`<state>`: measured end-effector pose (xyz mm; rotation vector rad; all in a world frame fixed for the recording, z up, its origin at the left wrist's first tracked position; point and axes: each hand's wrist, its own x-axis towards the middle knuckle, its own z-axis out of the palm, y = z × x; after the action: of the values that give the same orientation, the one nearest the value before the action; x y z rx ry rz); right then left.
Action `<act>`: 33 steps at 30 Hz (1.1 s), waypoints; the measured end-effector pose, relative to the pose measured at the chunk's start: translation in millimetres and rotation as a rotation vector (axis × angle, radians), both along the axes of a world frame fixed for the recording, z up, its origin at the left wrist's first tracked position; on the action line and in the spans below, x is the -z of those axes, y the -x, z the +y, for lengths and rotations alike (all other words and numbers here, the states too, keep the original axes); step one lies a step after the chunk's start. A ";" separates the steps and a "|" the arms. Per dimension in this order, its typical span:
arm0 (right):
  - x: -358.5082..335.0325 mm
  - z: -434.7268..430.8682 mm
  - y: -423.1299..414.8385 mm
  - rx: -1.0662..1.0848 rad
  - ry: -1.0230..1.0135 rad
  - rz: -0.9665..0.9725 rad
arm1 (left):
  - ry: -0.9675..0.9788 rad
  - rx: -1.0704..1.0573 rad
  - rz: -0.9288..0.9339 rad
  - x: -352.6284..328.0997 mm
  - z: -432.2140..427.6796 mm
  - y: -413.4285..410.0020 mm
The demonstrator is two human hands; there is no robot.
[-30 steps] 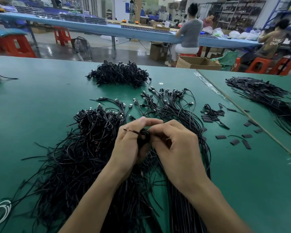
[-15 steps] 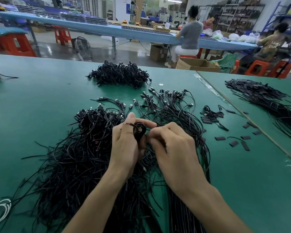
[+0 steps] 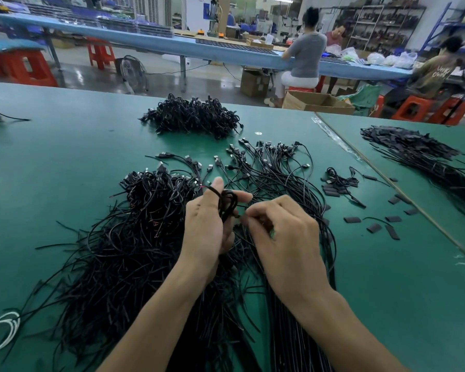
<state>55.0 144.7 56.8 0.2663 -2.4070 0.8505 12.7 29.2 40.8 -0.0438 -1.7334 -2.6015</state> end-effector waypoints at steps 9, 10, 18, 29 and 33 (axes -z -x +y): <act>-5.8 4.1 5.9 -0.166 0.170 -0.183 | 0.021 0.084 0.107 0.0 4.2 -5.3; -5.0 5.2 5.4 -0.163 0.160 -0.185 | 0.035 0.064 0.108 0.5 4.1 -4.9; -5.9 7.3 -4.3 -0.142 -0.500 0.164 | 0.094 0.009 0.031 4.6 3.8 -2.2; -38.3 19.6 -0.7 -0.418 -0.638 -0.070 | 0.214 0.547 -0.202 13.7 -5.0 -4.0; -32.2 26.1 5.2 -0.369 -0.275 -0.285 | 0.203 0.716 -0.304 9.6 -7.1 -0.1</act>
<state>49.7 170.9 88.9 0.7606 -2.7938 0.7497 12.7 22.0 31.2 -0.3504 -2.4630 -2.9932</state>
